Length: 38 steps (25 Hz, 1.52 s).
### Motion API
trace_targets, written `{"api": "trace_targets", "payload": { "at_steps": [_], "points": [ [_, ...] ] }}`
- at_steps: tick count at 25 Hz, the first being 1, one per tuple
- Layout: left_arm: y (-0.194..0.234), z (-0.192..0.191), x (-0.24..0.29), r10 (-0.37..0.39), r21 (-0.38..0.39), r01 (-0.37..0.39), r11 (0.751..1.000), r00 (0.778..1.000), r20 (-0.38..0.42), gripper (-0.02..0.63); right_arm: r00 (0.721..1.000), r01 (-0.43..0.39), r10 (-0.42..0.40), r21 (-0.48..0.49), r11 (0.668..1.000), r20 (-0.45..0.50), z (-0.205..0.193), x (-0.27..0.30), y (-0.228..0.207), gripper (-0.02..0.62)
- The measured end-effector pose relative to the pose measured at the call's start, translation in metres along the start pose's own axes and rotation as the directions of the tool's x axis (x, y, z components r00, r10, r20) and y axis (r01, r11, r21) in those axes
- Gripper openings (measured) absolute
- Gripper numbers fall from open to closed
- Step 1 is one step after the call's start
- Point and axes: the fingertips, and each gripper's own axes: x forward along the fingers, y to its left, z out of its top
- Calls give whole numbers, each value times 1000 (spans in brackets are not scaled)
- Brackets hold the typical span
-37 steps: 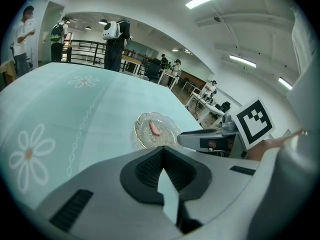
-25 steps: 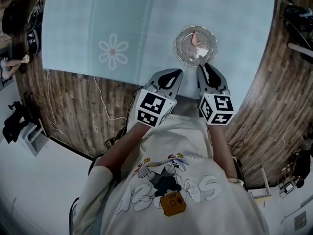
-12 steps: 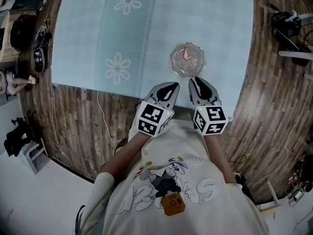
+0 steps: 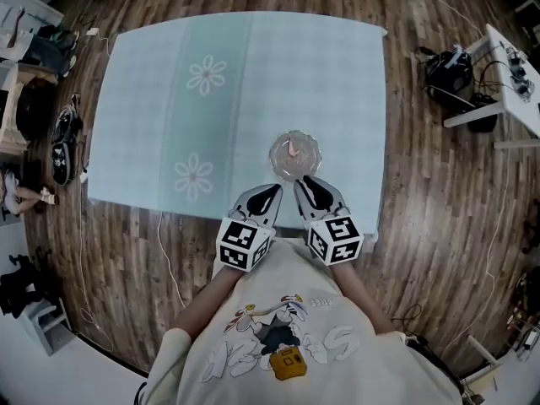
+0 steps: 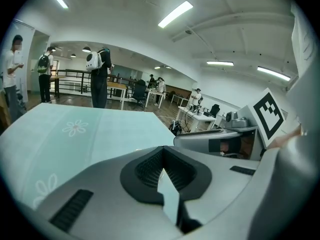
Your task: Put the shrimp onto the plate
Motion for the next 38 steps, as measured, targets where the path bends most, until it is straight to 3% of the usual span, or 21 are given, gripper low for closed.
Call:
{"api": "trace_targets", "payload": {
  "at_steps": [9,15,38],
  "points": [
    [-20,39,4,-25,98,17,995,996,81,8,997,-25,29,-50,998,72,27,-21,14,95],
    [-33,52,13,-57,152,40,988,993,106,8,994,2,4,-56,998,107,39,-28,-1,95],
    [-59,25,-1,-52,117,43,992,996,77,8,997,-23,26,-38,999,71,13,-57,8,63]
  ]
}}
